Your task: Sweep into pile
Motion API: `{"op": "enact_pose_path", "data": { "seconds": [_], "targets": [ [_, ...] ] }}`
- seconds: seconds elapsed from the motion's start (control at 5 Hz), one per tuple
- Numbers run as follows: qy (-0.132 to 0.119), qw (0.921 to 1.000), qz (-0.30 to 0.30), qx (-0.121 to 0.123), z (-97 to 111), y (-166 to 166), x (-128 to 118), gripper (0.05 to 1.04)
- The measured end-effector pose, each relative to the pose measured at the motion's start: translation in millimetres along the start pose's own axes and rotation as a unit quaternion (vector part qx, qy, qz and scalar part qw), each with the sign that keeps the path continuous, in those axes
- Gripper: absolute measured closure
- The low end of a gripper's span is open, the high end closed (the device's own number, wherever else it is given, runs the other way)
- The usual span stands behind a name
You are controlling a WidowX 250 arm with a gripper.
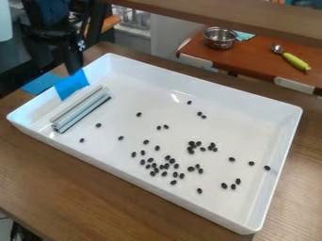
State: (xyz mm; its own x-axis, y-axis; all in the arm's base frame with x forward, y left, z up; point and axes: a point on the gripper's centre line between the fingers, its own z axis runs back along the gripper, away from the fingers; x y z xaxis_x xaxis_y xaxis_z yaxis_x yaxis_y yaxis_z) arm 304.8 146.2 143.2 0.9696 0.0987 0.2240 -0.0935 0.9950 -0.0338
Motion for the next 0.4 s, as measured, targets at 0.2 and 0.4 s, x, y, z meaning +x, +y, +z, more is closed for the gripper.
{"op": "enact_pose_path", "data": {
  "seconds": [0.2, 0.4],
  "targets": [
    [0.014, 0.9999, 0.004, -0.005, -10, 0, -3, 0.083],
    [0.03, 0.9995, 0.004, 0.006, -34, 3, 0, 0.083]
  ]
}}
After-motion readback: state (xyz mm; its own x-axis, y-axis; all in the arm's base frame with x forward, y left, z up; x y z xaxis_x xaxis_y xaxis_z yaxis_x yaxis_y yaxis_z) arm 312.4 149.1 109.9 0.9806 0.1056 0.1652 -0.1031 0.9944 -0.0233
